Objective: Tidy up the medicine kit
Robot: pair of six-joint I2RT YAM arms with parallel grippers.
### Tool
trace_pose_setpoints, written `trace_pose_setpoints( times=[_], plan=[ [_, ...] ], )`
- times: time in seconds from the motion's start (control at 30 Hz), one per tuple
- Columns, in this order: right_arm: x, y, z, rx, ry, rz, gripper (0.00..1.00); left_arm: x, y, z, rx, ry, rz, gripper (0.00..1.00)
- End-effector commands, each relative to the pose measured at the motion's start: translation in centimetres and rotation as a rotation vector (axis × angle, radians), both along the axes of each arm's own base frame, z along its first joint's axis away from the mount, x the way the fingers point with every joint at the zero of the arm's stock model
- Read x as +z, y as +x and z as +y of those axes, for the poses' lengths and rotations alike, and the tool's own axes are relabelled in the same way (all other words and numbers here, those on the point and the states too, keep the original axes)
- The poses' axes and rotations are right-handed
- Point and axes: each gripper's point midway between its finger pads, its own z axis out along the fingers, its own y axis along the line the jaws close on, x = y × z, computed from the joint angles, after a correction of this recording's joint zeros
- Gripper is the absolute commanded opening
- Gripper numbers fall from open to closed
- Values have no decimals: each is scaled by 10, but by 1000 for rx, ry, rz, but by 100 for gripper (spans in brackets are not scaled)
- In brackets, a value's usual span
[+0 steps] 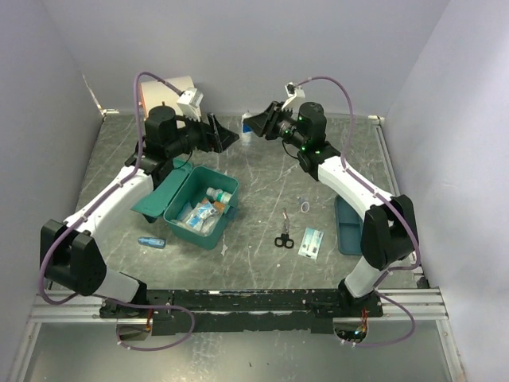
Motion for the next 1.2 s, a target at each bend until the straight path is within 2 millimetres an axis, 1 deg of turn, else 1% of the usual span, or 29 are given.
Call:
trace_pose_setpoints(
  times=[0.0,0.1,0.23,0.3,0.43,0.63,0.73,0.93,0.97,1.1,1.17],
  plan=[
    [48,-13,17,143,114,-100,19,44,-4,-20,-127,-127,-125,83],
    [50,-15,19,161,130,-100,19,43,-2,-22,-129,-163,-133,78],
    [49,-18,21,185,130,-96,19,42,1,-24,-137,-154,-156,72],
    [48,-19,22,191,135,-90,19,37,4,-26,-143,-146,-146,70],
    [48,-22,23,202,146,-91,19,25,8,-27,-144,-114,-124,69],
    [42,-22,23,204,155,-72,19,18,5,-30,-164,-112,-117,61],
    [40,-23,24,209,154,-68,20,21,5,-31,-168,-119,-129,60],
    [30,-24,22,199,145,-50,21,17,5,-36,-190,-124,-126,56],
    [29,-23,22,200,146,-48,21,17,5,-37,-193,-125,-136,54],
    [27,-24,22,198,152,-41,26,16,5,-35,-187,-117,-175,38],
    [28,-24,22,197,151,-40,28,13,4,-35,-191,-107,-182,34]
  ],
)
